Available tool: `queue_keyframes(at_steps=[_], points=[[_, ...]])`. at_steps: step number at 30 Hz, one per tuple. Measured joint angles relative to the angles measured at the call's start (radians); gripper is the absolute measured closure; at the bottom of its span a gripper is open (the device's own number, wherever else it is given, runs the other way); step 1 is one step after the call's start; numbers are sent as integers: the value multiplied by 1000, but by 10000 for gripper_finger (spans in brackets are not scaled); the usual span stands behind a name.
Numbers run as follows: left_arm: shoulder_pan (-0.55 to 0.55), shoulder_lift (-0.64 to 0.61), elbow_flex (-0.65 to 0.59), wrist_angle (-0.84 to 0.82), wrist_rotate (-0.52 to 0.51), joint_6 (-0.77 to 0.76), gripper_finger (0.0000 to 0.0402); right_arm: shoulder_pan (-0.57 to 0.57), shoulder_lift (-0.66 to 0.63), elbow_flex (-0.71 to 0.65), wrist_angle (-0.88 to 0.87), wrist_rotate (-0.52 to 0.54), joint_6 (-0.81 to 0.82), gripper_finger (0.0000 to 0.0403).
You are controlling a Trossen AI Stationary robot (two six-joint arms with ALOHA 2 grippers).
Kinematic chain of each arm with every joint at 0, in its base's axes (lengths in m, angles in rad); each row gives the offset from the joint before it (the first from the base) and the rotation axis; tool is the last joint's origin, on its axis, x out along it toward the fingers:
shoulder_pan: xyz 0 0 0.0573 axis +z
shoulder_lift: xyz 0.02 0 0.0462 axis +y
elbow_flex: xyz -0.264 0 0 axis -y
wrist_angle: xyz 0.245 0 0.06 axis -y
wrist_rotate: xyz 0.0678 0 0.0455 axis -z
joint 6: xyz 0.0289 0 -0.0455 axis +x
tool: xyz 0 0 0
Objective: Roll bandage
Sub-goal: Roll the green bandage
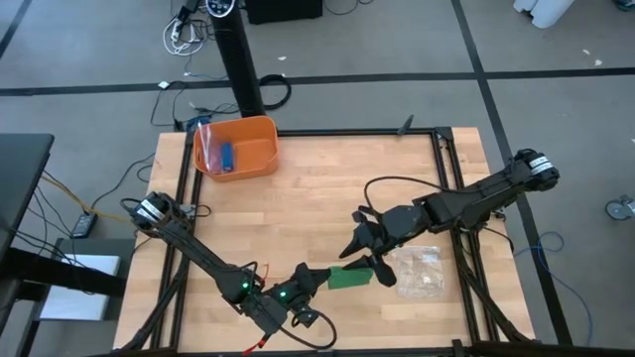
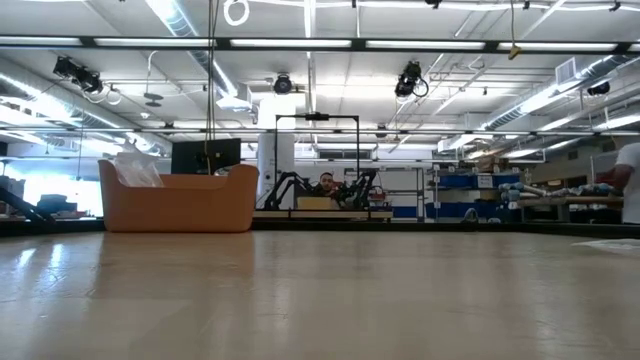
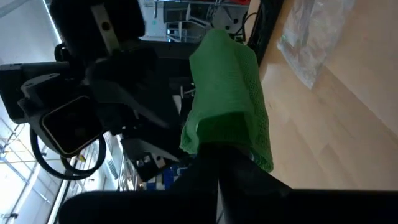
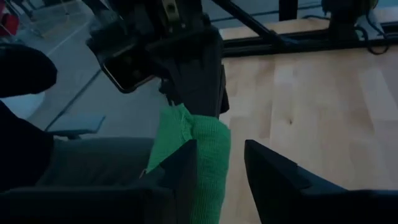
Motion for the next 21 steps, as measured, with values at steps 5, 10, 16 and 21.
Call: queue_keyframes(at_steps=[5, 10, 16, 21], points=[[0, 0, 0, 0, 0, 0, 400, 14, 0, 0, 14, 0, -8, 258], [1, 0, 0, 0, 0, 0, 400, 19, 10, 0, 12, -7, -11, 229], [6, 0, 0, 1, 0, -1, 400, 19, 10, 0, 15, -10, -12, 224], [7, 0, 0, 1, 0, -1, 400, 25, 10, 0, 14, -5, -20, 260]])
